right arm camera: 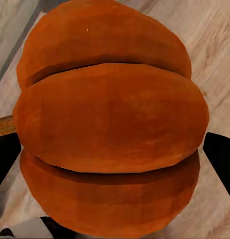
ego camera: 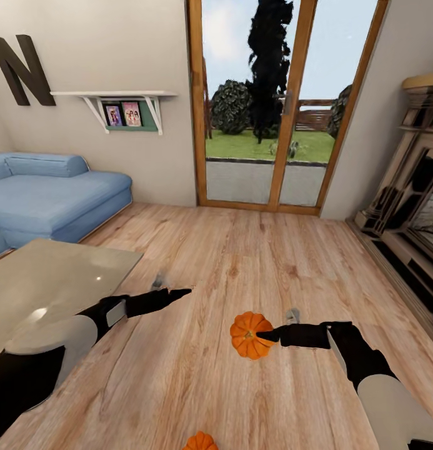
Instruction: Place each of the two pumpkins and all three candles from the living room inside a cabinet in the living room (use any cabinet), then make sure every cabinet is closed, and position the cauldron so it is next to a table in the living room.
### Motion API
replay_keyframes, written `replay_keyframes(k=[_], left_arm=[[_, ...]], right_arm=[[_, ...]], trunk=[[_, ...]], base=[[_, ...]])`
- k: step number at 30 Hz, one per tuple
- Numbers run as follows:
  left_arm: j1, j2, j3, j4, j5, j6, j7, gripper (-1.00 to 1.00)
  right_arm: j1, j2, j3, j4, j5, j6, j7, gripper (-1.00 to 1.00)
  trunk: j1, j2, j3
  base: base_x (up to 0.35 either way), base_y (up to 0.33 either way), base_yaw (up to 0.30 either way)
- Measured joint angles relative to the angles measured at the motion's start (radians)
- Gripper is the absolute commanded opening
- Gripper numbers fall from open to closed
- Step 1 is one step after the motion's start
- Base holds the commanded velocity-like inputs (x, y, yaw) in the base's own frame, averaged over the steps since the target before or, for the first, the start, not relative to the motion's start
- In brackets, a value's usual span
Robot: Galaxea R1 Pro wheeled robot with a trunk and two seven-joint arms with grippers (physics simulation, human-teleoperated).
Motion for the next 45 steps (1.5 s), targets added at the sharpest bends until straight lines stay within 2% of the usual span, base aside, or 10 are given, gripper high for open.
replay_keyframes(k=[3, 8, 13, 15, 16, 19, 22, 33, 38, 45], left_arm=[[0.050, 0.023, -0.039, 0.002, -0.001, 0.000, 0.010, 1.00], [0.139, 0.039, -0.132, 0.001, 0.000, -0.001, 0.022, 1.00], [0.242, 0.028, -0.151, -0.001, -0.001, -0.002, 0.071, 1.00], [0.314, 0.019, -0.149, -0.001, 0.000, -0.003, 0.103, 1.00], [0.327, 0.018, -0.148, -0.001, 0.001, -0.003, 0.106, 1.00], [0.372, 0.018, -0.145, -0.005, 0.004, -0.042, 0.121, 1.00], [0.422, 0.016, -0.151, -0.006, 0.005, -0.047, 0.125, 1.00], [0.521, 0.024, -0.146, -0.006, 0.007, -0.042, 0.122, 1.00], [0.537, 0.024, -0.144, -0.006, 0.008, -0.045, 0.123, 1.00], [0.540, 0.029, -0.144, -0.004, 0.009, -0.042, 0.125, 1.00]], right_arm=[[0.000, 0.002, -0.001, -0.058, -0.030, 0.066, 0.067, -1.00], [-0.002, 0.002, -0.001, -0.113, -0.180, 0.124, 0.090, -1.00], [-0.012, 0.003, -0.001, -0.131, -0.346, 0.131, 0.084, -1.00], [-0.043, 0.004, -0.004, -0.135, -0.456, 0.137, 0.078, -1.00], [-0.057, 0.003, -0.001, -0.133, -0.462, 0.131, 0.076, -1.00], [-0.168, 0.005, -0.004, -0.124, -0.596, 0.138, 0.073, -1.00], [-0.178, 0.004, 0.001, -0.125, -0.667, 0.133, 0.058, -1.00], [-0.191, 0.061, 0.021, -0.168, -0.664, 0.128, -0.015, -1.00], [-0.190, 0.068, 0.107, -0.175, -0.658, 0.121, -0.079, -1.00], [-0.189, 0.117, 0.217, -0.197, -0.656, 0.117, -0.098, -1.00]], trunk=[[0.000, 0.000, 0.000], [0.000, 0.000, 0.000], [0.000, 0.000, 0.000], [0.000, 0.000, 0.000], [0.000, 0.000, 0.000], [0.000, 0.000, 0.000], [0.000, 0.000, 0.000], [0.004, -0.007, -0.003], [0.023, -0.042, -0.019], [0.050, -0.091, -0.041]], base=[[0.000, 0.000, 0.000], [0.000, 0.000, 0.000], [0.000, 0.000, 0.000], [0.000, 0.000, 0.000], [0.000, 0.000, 0.000], [0.000, 0.000, 0.000], [0.000, 0.000, 0.000], [0.000, 0.000, 0.000], [0.000, 0.000, 0.000], [0.000, 0.000, 0.000]])
